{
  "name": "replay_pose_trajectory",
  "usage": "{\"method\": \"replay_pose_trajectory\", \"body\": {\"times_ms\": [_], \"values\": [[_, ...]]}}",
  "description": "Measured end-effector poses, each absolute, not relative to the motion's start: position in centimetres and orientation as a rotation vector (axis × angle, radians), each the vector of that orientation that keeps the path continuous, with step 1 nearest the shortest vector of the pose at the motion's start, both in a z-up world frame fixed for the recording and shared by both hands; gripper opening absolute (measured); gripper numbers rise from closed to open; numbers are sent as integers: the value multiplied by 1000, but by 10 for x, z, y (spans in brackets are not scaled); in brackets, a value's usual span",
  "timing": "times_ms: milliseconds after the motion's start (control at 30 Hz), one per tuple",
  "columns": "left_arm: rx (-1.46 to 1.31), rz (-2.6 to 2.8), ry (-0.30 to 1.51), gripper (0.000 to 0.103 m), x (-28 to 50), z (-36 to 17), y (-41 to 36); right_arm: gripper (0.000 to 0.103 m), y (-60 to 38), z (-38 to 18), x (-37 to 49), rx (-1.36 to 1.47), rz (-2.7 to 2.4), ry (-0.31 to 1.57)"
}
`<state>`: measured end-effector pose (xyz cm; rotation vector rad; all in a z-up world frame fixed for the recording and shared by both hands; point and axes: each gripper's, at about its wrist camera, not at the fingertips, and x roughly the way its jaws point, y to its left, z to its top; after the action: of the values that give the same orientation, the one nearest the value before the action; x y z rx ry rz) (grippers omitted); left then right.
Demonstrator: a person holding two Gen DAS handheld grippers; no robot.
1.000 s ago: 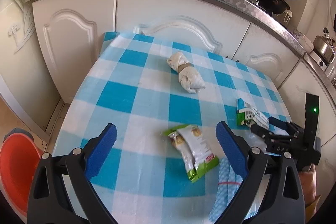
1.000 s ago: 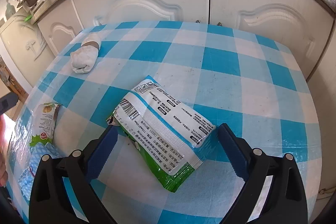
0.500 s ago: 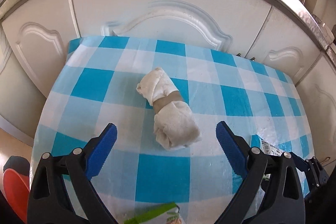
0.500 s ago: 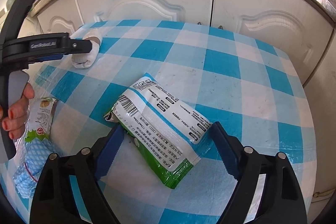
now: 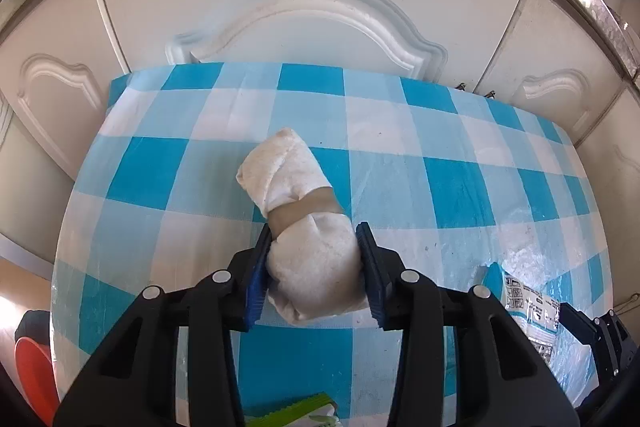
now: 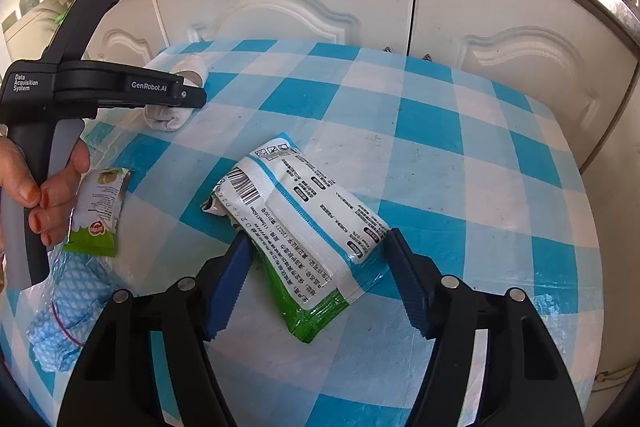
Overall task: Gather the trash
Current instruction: 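Grasp the wrapped white bundle with the left tool while the right tool grasps the green-white packet, then lift the white bundle with the left tool while the right tool lifts the green-white packet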
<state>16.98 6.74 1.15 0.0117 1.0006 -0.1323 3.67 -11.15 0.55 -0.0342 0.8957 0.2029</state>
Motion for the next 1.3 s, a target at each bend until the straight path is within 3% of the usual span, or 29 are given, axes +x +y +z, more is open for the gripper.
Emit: {"method": "replay_pose_trajectory", "body": {"times_ms": [233, 333, 633, 1300], "values": [[0, -151, 952, 41, 142, 25, 70, 58, -116, 8, 33, -6, 220, 879], [-3, -167, 927, 41, 127, 36, 72, 48, -117, 10, 31, 3, 224, 865], [-20, -189, 878, 41, 75, 63, 91, 38, -125, 15, 23, 52, 228, 833], [-88, -150, 866, 41, -40, 64, 173, 33, -121, 34, -31, 54, 204, 746]]}}
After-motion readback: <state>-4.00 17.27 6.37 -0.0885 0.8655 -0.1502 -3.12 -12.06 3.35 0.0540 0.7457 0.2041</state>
